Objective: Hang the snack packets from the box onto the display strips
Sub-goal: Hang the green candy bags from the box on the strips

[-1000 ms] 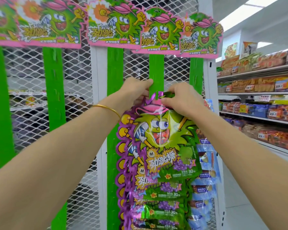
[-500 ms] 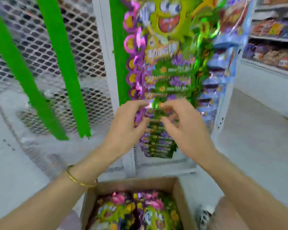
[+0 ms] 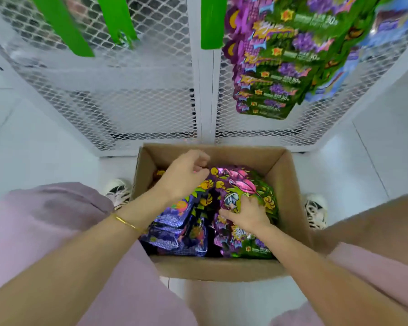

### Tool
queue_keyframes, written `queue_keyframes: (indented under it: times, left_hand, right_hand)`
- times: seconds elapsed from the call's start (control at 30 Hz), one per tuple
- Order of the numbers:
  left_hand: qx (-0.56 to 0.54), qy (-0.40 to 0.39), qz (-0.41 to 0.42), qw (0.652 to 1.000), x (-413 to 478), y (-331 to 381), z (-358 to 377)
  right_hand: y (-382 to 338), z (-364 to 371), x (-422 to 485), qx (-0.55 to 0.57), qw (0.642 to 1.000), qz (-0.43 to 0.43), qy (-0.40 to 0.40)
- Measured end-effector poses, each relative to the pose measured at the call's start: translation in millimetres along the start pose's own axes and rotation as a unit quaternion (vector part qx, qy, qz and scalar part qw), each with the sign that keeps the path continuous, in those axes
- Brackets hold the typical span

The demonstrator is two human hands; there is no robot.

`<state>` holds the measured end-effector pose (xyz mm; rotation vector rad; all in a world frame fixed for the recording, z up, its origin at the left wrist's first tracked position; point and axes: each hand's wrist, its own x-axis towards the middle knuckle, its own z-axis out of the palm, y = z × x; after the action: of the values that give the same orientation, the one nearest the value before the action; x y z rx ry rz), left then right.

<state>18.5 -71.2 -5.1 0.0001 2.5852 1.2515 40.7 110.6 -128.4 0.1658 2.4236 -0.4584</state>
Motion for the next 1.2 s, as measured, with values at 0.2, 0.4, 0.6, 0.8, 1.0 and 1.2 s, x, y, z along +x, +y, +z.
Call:
queue_keyframes:
  times: [0.2,0.4,0.6,0.8,1.0,1.2]
  left_hand:
    - [-0.007,-0.008,-0.010,1.000,1,3,-2]
    - [-0.030,-0.018,-0.025,0.999,2,7,3]
    - [-0.156,-0.065,-0.103,0.980,3,11,12]
    - [-0.435,-0.168,-0.168,0.869,1,32,23]
    - [-0.390,-0.009,-0.123,0.913,5,51,4]
    - [-0.331,-0.005,-0.066,0.941,-15,86,-59]
  right_hand:
    - [-9,-8,3,-0.031,0.999,-0.028,0.017]
    - [-14,-18,-8,-0.149,0.984,-0.075,0.062]
    - [-13,-57,-27,-0.190,0.970,-0.070,0.132]
    - [-43,-82,-74,-0.192,0.915,-0.179,0.305]
    - [-53,-96,-102,-0.097,0.926,-0.269,0.247]
    - [-49,-179,-130,0.116,0.866,-0.277,0.399]
